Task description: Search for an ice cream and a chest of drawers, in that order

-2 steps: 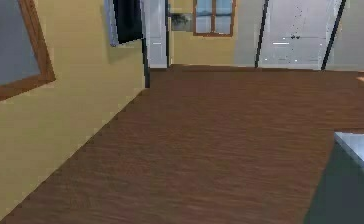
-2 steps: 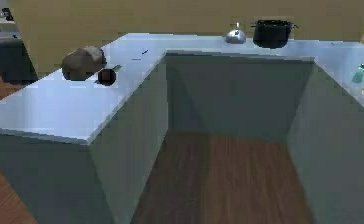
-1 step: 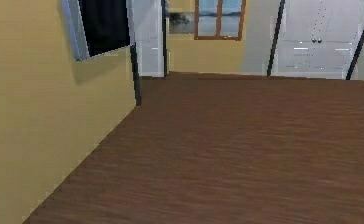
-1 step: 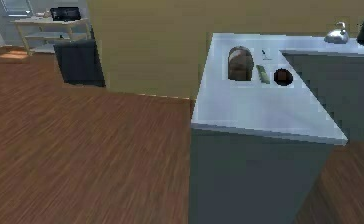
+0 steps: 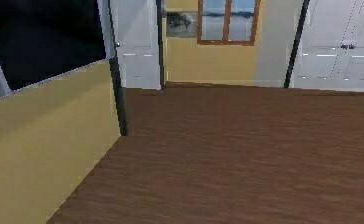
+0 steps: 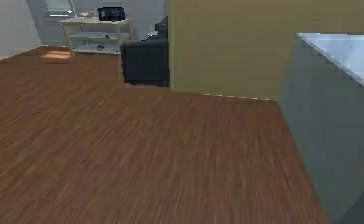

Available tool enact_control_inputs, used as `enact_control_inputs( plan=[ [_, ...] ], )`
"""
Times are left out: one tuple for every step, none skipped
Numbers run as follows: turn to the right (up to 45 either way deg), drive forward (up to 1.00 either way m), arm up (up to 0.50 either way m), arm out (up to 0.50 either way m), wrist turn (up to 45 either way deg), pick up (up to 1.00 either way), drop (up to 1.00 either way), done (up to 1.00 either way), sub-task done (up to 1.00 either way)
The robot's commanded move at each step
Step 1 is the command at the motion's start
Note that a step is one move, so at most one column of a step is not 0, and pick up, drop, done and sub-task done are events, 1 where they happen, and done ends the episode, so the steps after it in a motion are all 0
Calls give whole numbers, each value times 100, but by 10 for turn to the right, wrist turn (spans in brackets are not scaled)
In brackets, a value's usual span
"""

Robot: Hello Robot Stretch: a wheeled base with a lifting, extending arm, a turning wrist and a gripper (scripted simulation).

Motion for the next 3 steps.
enact_control_inputs(
  plan=[
    [0,100,0,0,0,0,0,0,0],
    [0,100,0,0,0,0,0,0,0],
    [-90,0,0,0,0,0,0,0,0]
  ],
)
